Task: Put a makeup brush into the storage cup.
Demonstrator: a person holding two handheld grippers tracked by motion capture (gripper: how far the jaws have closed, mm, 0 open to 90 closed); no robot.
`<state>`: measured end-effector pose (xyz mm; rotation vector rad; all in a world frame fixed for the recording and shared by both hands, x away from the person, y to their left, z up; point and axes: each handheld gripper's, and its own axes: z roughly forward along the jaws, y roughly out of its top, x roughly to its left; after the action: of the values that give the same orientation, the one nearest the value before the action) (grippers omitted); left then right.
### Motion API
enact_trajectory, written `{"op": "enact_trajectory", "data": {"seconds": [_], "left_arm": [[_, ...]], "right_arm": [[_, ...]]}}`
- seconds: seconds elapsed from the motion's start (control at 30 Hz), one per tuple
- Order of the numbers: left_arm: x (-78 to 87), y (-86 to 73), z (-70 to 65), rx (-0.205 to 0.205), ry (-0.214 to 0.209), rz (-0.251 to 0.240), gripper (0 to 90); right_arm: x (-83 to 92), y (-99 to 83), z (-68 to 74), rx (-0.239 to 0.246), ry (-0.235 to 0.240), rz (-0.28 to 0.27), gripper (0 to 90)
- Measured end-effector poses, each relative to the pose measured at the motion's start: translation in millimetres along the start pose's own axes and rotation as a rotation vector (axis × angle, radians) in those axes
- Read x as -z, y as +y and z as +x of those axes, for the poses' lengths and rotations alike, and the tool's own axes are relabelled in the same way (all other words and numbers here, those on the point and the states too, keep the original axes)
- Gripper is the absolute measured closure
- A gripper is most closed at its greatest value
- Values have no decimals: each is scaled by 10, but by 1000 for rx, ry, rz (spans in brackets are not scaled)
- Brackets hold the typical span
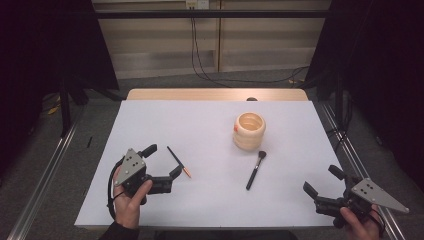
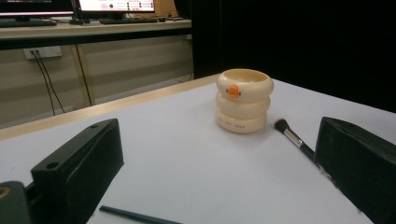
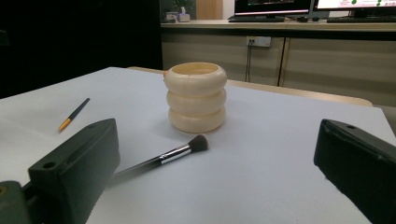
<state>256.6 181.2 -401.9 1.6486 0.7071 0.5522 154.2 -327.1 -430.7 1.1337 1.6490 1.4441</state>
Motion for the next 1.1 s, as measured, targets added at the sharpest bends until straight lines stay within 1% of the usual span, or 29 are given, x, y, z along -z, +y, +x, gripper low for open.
{"op": "enact_trajectory", "data": {"seconds": [0.03,0.13,0.17,0.27,0.3,0.37,0.4,0.43,0.5,0.53,0.57,0.63,0.67,0.7,0.73,0.77,0.8,0.83,0.87,0.9,0.97,1.0,1.03,1.07,1.1], "left_arm": [[-24,13,6,-9,-1,7,11],[-85,55,-19,-3,-4,10,11],[-104,73,-24,-14,-6,8,12],[-149,107,-14,-5,3,15,11],[-171,117,4,0,-7,15,11],[-206,140,40,-9,3,24,16],[-229,150,58,-8,10,19,14],[-243,153,70,-7,7,19,14],[-282,147,93,5,14,35,17],[-306,138,117,-1,17,50,18],[-324,135,123,3,36,55,18],[-367,131,168,3,27,61,18],[-384,129,185,12,33,58,18],[-399,128,205,14,29,66,18],[-412,126,217,30,19,70,17],[-417,127,225,32,17,71,18],[-420,129,231,26,20,67,18],[-425,129,226,27,29,62,18],[-432,129,228,22,26,64,19],[-443,130,230,11,12,76,18],[-466,149,222,-9,21,103,18],[-475,164,232,-12,19,109,18],[-481,186,241,9,15,125,18],[-493,209,259,23,22,141,18],[-507,224,270,44,26,137,17]], "right_arm": [[-10,-1,0,4,1,0,0],[-30,4,10,3,10,5,0],[-38,5,16,2,10,6,0],[-39,2,23,7,14,8,0],[-32,1,22,7,11,6,0],[-9,-3,7,5,12,1,0],[-1,-1,3,1,6,4,0],[1,-2,-5,6,0,-3,0],[0,-4,-6,6,3,0,0],[-1,-5,-2,5,5,2,0],[4,-4,0,5,10,7,0],[-1,-6,1,8,7,5,0],[-5,-6,1,6,7,6,0],[-4,-5,2,6,9,6,0],[-5,-5,5,8,11,4,0],[-6,-5,15,5,9,10,0],[-13,-8,17,15,11,15,0],[-14,-7,21,15,20,19,0],[-14,-8,31,13,17,19,0],[-12,-11,29,13,24,17,0],[-7,-13,21,17,21,16,0],[3,-12,14,15,15,19,0],[2,-12,12,11,15,15,0],[4,-13,8,12,12,15,0],[4,-12,4,14,10,14,0]]}}
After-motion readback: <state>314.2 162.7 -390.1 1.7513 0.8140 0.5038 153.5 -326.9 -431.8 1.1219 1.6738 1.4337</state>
